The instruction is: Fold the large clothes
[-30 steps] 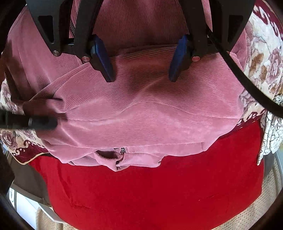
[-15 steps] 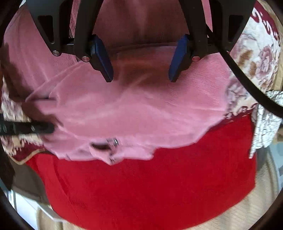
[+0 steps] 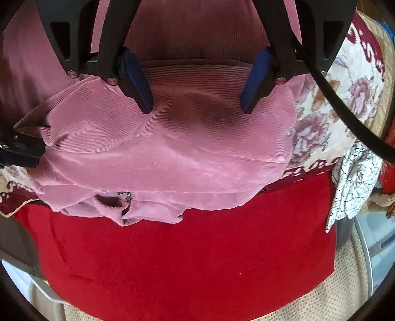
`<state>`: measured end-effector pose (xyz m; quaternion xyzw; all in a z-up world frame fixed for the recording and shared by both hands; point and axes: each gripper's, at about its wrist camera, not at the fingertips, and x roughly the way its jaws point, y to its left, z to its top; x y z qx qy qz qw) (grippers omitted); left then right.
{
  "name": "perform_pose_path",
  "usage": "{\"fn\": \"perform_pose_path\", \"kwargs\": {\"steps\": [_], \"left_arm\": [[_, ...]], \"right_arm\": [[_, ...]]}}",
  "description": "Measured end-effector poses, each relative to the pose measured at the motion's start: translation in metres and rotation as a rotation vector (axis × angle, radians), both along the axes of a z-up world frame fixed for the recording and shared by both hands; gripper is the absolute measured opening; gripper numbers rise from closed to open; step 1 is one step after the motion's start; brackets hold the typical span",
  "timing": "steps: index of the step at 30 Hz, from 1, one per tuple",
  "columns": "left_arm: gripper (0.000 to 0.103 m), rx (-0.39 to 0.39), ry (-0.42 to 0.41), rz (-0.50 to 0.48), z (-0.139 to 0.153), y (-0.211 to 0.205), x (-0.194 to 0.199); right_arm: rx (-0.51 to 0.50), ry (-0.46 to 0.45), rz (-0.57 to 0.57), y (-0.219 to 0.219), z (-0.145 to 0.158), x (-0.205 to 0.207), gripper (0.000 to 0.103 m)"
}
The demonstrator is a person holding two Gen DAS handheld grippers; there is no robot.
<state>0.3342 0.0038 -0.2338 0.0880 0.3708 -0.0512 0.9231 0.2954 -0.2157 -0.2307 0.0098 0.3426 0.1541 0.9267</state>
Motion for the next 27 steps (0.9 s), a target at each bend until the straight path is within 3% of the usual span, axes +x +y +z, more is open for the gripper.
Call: {"fn": "perform_pose_path", "kwargs": {"steps": [6,27], "left_arm": [[0.074,-0.018,0.001,0.016,-0.001,-0.001,0.0],[0.074,-0.014,0.01,0.024,-0.006,0.0,0.002]], "right_arm": [[-0.081,-0.072,-0.029,0.004,0.013,-0.014,0.046],[-0.208,-0.123,-0.096,0.011,0.016,-0.02,0.046]]}}
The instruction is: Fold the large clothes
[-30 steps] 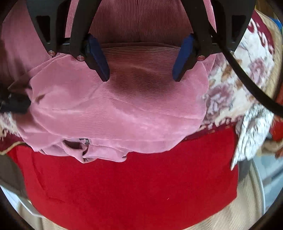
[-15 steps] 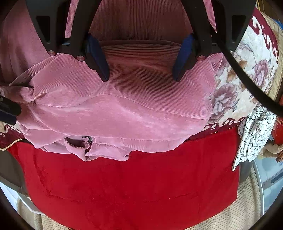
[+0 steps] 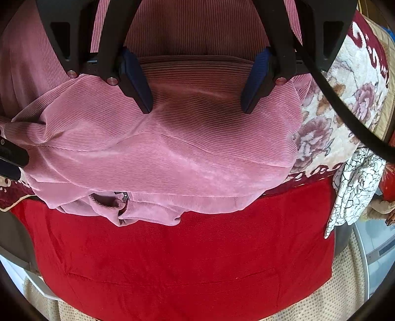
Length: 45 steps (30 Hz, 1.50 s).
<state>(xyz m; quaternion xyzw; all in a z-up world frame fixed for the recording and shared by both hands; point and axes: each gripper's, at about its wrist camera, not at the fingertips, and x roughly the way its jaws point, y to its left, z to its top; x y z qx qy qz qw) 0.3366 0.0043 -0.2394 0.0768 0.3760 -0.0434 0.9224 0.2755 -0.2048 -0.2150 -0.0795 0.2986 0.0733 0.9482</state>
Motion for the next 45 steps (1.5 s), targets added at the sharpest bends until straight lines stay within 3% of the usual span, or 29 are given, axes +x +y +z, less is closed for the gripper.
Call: {"fn": "perform_pose_path", "kwargs": {"steps": [24,26,30,32,37,45], "left_arm": [[0.074,-0.011,-0.005,0.007,0.002,0.002,-0.002],[0.074,-0.01,-0.022,0.023,0.006,0.004,-0.004],[0.074,-0.071,-0.067,0.084,0.019,0.025,-0.008],[0.074,-0.068,-0.034,0.126,0.014,0.035,-0.003],[0.074,-0.018,-0.014,0.133,0.007,0.042,-0.007],[0.074,-0.09,-0.069,0.224,0.025,0.094,-0.05]], "right_arm": [[-0.046,-0.012,0.005,0.013,0.0,0.001,0.046],[-0.054,0.01,0.007,0.014,-0.005,0.005,0.046],[-0.05,0.168,0.011,0.01,-0.031,0.025,0.046],[-0.055,0.149,0.022,0.01,-0.027,0.022,0.046],[0.007,0.105,0.022,-0.006,-0.011,0.007,0.046],[0.159,0.099,0.013,-0.053,0.002,-0.021,0.05]]}}
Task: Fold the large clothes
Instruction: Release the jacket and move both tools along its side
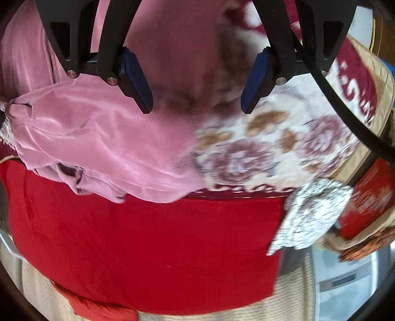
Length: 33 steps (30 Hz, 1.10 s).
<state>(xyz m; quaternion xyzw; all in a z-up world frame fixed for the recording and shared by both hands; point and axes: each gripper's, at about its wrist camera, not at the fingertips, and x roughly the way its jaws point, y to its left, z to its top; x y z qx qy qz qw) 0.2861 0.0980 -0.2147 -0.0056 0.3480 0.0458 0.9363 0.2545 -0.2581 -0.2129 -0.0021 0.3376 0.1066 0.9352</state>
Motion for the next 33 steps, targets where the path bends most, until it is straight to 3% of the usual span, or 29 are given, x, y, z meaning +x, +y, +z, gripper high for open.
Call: {"fn": "perform_pose_path", "kwargs": {"steps": [6,13,14,16,18,20,26,28,33], "left_arm": [[0.074,-0.063,-0.01,0.016,-0.007,0.039,-0.06],[0.073,-0.097,-0.006,-0.088,-0.023,0.051,-0.116],[0.07,-0.122,-0.005,-0.101,-0.025,0.055,-0.121],[0.045,-0.171,0.004,-0.12,-0.028,0.061,-0.128],[0.041,-0.215,0.009,-0.135,-0.03,0.066,-0.131],[0.041,-0.252,0.013,-0.151,-0.032,0.072,-0.133],[0.073,-0.322,0.049,-0.168,-0.041,0.08,-0.138],[0.075,-0.346,0.086,-0.178,-0.047,0.08,-0.137],[0.074,-0.297,0.13,-0.258,-0.055,0.06,-0.133]], "right_arm": [[0.141,0.005,0.009,-0.028,-0.006,-0.04,0.059],[0.264,0.074,-0.005,-0.046,-0.025,-0.079,0.061],[0.288,0.084,-0.005,-0.05,-0.029,-0.085,0.061],[0.318,0.106,-0.013,-0.055,-0.037,-0.095,0.062],[0.337,0.124,-0.023,-0.059,-0.046,-0.103,0.062],[0.351,0.146,-0.028,-0.063,-0.056,-0.109,0.063],[0.388,0.211,0.027,-0.06,-0.079,-0.11,0.064],[0.391,0.209,0.051,-0.057,-0.08,-0.112,0.063],[0.441,0.23,0.173,-0.038,-0.083,-0.119,0.063]]}}
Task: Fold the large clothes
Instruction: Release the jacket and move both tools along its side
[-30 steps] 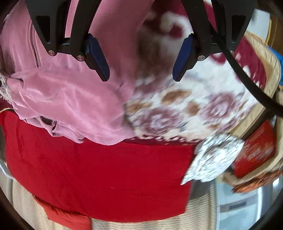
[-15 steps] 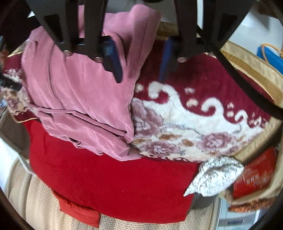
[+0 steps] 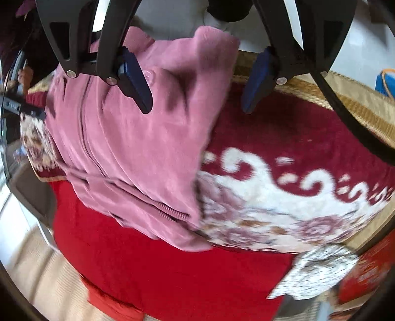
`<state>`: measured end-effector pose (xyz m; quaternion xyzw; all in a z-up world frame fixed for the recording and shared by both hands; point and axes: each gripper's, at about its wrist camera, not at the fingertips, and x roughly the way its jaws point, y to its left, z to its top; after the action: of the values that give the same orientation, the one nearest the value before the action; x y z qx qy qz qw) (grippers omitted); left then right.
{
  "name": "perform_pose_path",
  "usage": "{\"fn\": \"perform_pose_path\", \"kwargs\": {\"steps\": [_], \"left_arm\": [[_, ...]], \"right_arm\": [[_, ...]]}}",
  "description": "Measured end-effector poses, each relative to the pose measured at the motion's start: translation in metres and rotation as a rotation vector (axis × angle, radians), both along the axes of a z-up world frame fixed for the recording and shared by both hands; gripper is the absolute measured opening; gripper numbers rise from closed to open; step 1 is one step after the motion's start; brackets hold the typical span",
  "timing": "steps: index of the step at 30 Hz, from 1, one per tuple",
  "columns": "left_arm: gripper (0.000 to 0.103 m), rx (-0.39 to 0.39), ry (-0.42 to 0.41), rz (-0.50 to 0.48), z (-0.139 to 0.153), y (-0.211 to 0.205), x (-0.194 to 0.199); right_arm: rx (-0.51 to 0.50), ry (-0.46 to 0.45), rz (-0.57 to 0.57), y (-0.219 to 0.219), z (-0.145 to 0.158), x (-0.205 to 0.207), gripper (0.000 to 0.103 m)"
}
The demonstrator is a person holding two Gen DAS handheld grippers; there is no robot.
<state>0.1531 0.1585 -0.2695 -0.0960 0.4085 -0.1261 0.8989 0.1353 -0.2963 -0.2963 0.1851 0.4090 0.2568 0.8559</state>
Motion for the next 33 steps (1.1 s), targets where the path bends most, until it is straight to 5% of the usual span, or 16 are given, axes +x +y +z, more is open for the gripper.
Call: {"fn": "perform_pose_path", "kwargs": {"steps": [3,5,16,23,26,28,32,33], "left_arm": [[0.046,0.0,0.014,-0.07,-0.003,-0.012,0.003],[0.038,0.001,0.053,-0.074,-0.01,-0.011,0.009],[0.045,-0.026,0.037,0.068,-0.007,0.016,0.007],[0.045,0.092,0.083,-0.038,-0.02,-0.014,0.018],[0.039,0.036,0.089,-0.027,-0.02,-0.005,0.018],[0.023,-0.008,0.089,-0.02,-0.02,0.002,0.015],[0.022,-0.015,0.09,-0.008,-0.02,0.006,0.013],[0.033,0.0,0.098,0.007,-0.021,0.006,0.014]], "right_arm": [[0.005,-0.012,0.033,0.007,-0.001,-0.005,0.064],[0.025,0.001,0.03,0.004,-0.003,-0.006,0.064],[0.016,0.146,0.204,0.031,-0.033,-0.017,0.064],[0.041,0.15,0.183,0.037,-0.037,-0.015,0.064],[0.05,0.138,0.182,0.036,-0.033,-0.015,0.064],[0.073,0.129,0.174,0.03,-0.031,-0.018,0.064],[0.103,0.125,0.145,0.021,-0.026,-0.015,0.064],[0.118,0.123,0.137,0.018,-0.025,-0.014,0.064]]}}
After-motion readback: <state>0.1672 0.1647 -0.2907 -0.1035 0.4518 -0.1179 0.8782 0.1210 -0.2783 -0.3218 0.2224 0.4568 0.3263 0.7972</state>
